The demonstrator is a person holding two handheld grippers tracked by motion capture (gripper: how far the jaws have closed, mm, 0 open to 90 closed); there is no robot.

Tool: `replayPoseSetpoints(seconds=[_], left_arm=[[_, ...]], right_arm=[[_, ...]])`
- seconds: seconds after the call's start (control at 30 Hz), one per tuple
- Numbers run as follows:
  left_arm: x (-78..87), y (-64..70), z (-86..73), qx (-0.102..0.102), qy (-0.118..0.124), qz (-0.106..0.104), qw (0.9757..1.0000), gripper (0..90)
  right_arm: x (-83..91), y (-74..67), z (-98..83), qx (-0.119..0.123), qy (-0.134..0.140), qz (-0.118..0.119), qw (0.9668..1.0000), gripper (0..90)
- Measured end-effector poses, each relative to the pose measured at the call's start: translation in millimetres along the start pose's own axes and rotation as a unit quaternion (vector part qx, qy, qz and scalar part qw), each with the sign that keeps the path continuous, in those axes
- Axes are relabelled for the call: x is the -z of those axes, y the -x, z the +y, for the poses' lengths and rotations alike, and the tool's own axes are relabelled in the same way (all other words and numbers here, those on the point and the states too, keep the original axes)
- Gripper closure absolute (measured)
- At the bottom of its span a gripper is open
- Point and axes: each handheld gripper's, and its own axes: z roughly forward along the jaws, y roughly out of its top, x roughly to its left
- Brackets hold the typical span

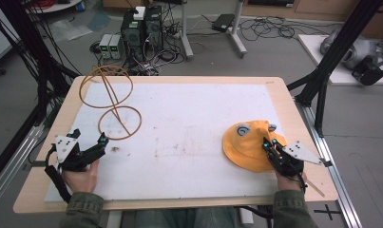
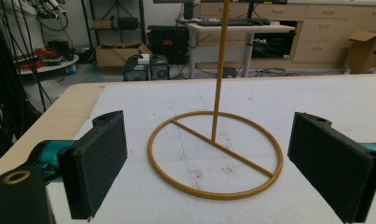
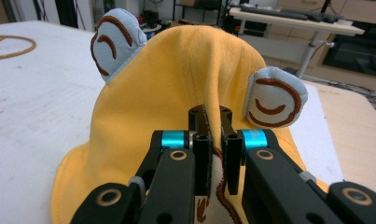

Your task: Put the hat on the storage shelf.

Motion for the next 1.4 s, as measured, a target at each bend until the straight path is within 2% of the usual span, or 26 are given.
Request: replayPoseSetpoints(seconds=[0.2,0.3,0.33,0.37,0.4,0.43,0.67,0.7,0.8,0.87,1.03,1.07,1.1,1.23,1.37,1.4], left_arm=[[0.0,-1.1,-0.1,0.001,0.002,0.002,1.0000,12.1],[1.0,-2.3,-0.1,0.002,0.002,0.002,1.0000,12.1],[1.0,-2.3,-0.1,0.002,0.002,0.002,1.0000,12.1],[1.0,-2.8,-0.8,0.004,0.001,0.002,1.0000,12.1],[1.0,-2.8,-0.8,0.004,0.001,0.002,1.0000,12.1],[1.2,-2.9,-1.1,0.005,0.000,0.002,1.0000,12.1],[1.2,-1.5,-1.6,0.005,-0.003,0.000,1.0000,12.1],[1.1,-0.7,-1.7,0.003,-0.003,0.001,1.0000,12.1],[0.9,0.1,-1.3,0.006,-0.003,0.000,1.0000,12.1],[0.2,1.6,-1.3,0.003,-0.003,-0.002,1.0000,12.1],[-0.4,3.2,-1.4,0.005,-0.004,-0.006,1.0000,12.1],[-0.4,3.2,-1.4,0.005,-0.004,-0.006,1.0000,12.1],[-0.3,3.0,-1.3,0.006,-0.003,-0.008,0.9999,12.1],[0.0,0.7,-1.8,0.013,0.000,-0.007,0.9999,12.1],[0.7,-1.3,-2.9,0.024,0.004,-0.013,0.9996,12.1],[0.7,-1.3,-2.9,0.024,0.004,-0.013,0.9996,12.1]], right_arm=[[2.7,-0.9,4.4,-0.009,0.022,-0.004,0.9997,87.7],[5.0,-1.6,11.2,-0.016,0.047,-0.006,0.9988,87.6],[5.0,-1.6,11.2,-0.016,0.047,-0.006,0.9988,87.6],[5.4,-1.5,16.8,-0.019,0.062,-0.007,0.9979,87.7],[5.4,-1.5,16.8,-0.019,0.062,-0.007,0.9979,87.7],[4.6,-1.3,22.5,-0.022,0.072,-0.006,0.9972,87.6],[1.6,1.5,42.1,-0.023,0.090,0.004,0.9957,87.6],[0.9,2.4,52.7,-0.027,0.100,0.010,0.9946,87.6],[-1.0,3.1,61.2,-0.033,0.111,0.014,0.9932,87.6],[-6.6,1.3,78.1,-0.034,0.123,0.020,0.9916,87.5],[-20.7,-9.6,115.0,-0.020,0.142,0.036,0.9890,87.5],[-20.7,-9.6,115.0,-0.020,0.142,0.036,0.9890,87.5],[-27.2,-18.0,133.8,-0.017,0.153,0.047,0.9869,87.5],[-42.1,-35.9,164.3,-0.009,0.179,0.060,0.9819,87.5],[-63.7,-61.7,193.9,-0.006,0.202,0.079,0.9763,87.5],[-63.7,-61.7,193.9,-0.006,0.202,0.079,0.9763,87.5]])
